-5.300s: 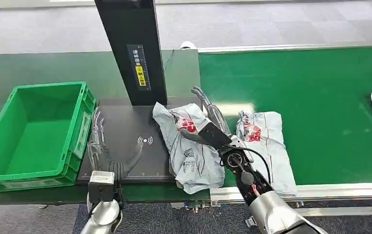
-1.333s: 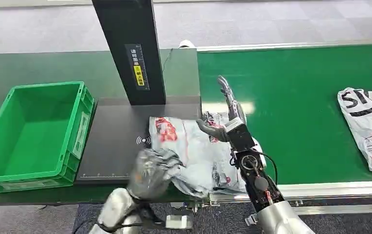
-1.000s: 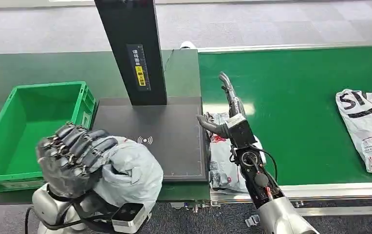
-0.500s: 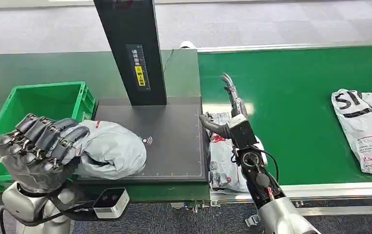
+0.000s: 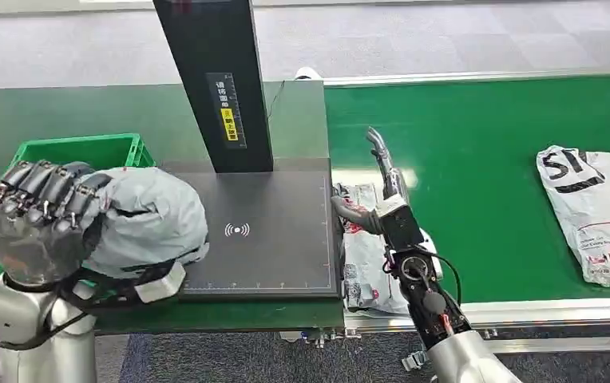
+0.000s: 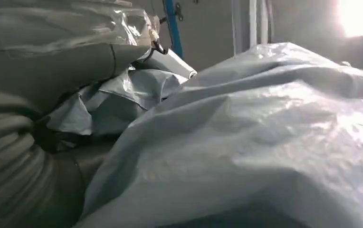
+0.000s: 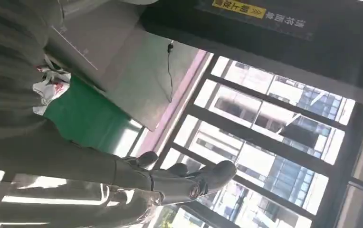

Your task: Moved the parcel from conveyor to table for the left to box.

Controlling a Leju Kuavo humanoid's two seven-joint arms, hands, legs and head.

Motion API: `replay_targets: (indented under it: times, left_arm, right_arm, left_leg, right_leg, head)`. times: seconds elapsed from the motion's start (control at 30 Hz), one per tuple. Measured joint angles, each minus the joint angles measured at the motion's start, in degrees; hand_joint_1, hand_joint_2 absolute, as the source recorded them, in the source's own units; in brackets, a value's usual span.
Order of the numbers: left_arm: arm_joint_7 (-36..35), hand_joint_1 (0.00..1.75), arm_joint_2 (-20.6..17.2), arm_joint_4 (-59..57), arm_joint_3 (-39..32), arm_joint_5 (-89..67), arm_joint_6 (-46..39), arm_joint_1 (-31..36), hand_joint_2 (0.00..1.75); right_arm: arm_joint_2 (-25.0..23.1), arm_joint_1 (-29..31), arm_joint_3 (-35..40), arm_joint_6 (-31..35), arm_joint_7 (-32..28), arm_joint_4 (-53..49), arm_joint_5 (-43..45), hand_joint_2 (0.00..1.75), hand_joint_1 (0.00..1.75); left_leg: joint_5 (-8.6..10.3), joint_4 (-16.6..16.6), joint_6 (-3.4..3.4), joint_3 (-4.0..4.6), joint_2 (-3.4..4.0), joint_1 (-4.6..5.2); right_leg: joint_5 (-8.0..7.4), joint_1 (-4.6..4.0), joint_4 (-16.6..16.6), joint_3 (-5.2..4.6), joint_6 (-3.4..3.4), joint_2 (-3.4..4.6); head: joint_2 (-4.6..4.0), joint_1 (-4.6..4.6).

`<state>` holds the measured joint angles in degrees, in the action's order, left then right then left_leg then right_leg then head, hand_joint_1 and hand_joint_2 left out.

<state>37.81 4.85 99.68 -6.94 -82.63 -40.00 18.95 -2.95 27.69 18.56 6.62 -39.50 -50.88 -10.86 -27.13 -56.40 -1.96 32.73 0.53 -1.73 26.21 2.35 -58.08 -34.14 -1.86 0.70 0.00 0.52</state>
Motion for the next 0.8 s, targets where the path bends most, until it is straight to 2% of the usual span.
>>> replay_targets:
  times: [0.1, 0.17, 0.23, 0.37, 0.47, 0.5, 0.8]
  left_arm:
    - [-8.97, 1.75, -2.02, -6.3, -5.27, -4.05, 0.02, 3.33, 1.75]
    - [-16.42, 1.75, -5.03, -10.21, -6.53, -5.48, 0.02, 5.1, 1.75]
    - [-20.5, 1.75, -7.81, -13.84, -7.62, -5.57, 0.02, 6.45, 1.75]
    - [-20.06, 1.75, -11.43, -20.72, -11.36, -5.15, 0.0, 9.0, 1.75]
    - [-26.45, 1.75, -13.93, -24.88, -10.74, -4.52, -0.02, 9.96, 1.75]
    - [-26.6, 1.75, -14.42, -25.8, -10.77, -4.52, -0.02, 9.94, 1.75]
    - [-25.77, 1.75, -15.17, -29.96, -11.49, -4.5, -0.07, 9.93, 1.75]
  right_arm:
    - [0.17, -0.73, -0.15, -0.11, 0.15, -0.83, -0.26, 1.75, 0.0]
    - [0.24, -0.81, -0.15, -0.26, 0.39, -0.96, -0.37, 1.75, 0.0]
    - [0.22, -0.8, -0.15, -0.37, 0.48, -0.98, -0.5, 1.75, 0.0]
    - [0.2, -0.79, -0.13, -0.13, 0.44, -0.98, -0.87, 1.75, 0.0]
    - [0.09, -0.77, -0.11, -0.22, 0.68, -1.0, -1.49, 1.75, 0.0]
    - [0.09, -0.74, -0.11, -0.41, 0.9, -1.0, -1.51, 1.75, 0.0]
    - [-0.07, -0.33, -0.07, -0.9, 1.01, -0.98, -1.51, 1.75, 0.0]
  left_leg:
    - [0.02, 0.0, -0.01, -0.01, 0.05, -0.01]
    - [0.04, 0.01, -0.02, -0.02, 0.11, -0.01]
    - [0.03, 0.01, -0.03, -0.02, 0.12, -0.01]
    - [0.03, 0.01, -0.03, 0.02, 0.07, -0.01]
    - [0.02, 0.01, -0.03, 0.02, 0.15, 0.0]
    - [0.02, 0.01, -0.03, 0.01, 0.13, 0.01]
    - [0.03, 0.01, -0.03, 0.01, 0.07, 0.0]
  right_leg:
    - [-0.01, -0.01, -0.02, 0.01, 0.01, 0.01]
    - [-0.01, -0.02, -0.04, 0.0, 0.01, 0.04]
    - [-0.01, -0.02, -0.04, 0.0, 0.01, 0.05]
    - [0.0, -0.02, -0.04, -0.03, 0.01, 0.05]
    - [0.0, 0.0, -0.04, -0.02, 0.01, 0.07]
    - [0.0, 0.0, -0.03, -0.02, 0.01, 0.07]
    - [0.0, -0.01, -0.03, 0.0, 0.01, 0.05]
  head:
    - [0.0, -0.02]
    - [0.0, -0.02]
    - [0.0, 0.0]
    - [0.0, 0.04]
    - [0.0, 0.02]
    - [0.0, -0.02]
    - [0.0, 0.0]
